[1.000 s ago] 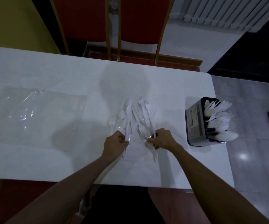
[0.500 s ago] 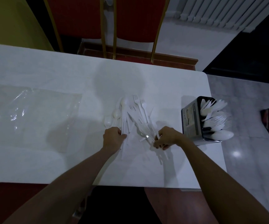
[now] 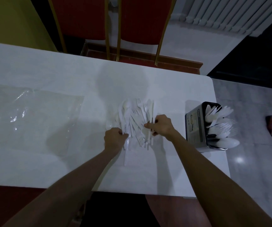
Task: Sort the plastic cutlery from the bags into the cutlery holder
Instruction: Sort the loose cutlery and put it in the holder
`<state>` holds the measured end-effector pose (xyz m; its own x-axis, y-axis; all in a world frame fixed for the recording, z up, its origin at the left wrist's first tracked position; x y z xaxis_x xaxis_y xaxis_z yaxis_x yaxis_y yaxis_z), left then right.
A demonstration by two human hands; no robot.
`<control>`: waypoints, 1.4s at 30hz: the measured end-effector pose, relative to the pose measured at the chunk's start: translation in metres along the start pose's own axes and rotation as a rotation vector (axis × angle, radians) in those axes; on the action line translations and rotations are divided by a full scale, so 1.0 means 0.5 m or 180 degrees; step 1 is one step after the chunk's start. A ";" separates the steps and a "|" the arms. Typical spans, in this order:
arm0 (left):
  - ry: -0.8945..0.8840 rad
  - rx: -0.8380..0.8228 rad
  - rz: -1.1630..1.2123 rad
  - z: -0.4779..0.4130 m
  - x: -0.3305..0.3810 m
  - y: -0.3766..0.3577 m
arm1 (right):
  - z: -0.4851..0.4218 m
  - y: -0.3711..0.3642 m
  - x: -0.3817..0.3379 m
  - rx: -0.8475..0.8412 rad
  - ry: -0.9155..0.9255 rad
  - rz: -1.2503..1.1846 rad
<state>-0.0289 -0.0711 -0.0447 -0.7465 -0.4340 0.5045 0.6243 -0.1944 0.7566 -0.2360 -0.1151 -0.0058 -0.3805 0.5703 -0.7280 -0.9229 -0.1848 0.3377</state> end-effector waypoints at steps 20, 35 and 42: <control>-0.0325 -0.0370 -0.0159 0.051 -0.019 0.000 | -0.050 -0.010 0.026 0.0830 0.0464 0.0850; -0.0028 -0.0920 -0.0707 0.033 -0.008 -0.038 | -0.050 -0.005 0.061 0.0378 0.0122 0.0671; -0.0034 -0.0747 -0.0405 0.037 -0.006 -0.020 | -0.023 0.044 0.048 0.0530 -0.0092 -0.0424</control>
<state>-0.0370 -0.0517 -0.0462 -0.8239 -0.3840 0.4168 0.5607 -0.4460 0.6976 -0.2663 -0.1144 -0.0227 -0.2518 0.6040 -0.7562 -0.9417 0.0273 0.3353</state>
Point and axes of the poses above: each hand's wrist, its own z-axis away from the middle knuckle, its own y-axis out of the back of the hand, x = y × z, the point moved 7 cm from there along -z, towards the middle knuckle, and after that the axes turned 11 degrees about -z, right-handed, at the moved point
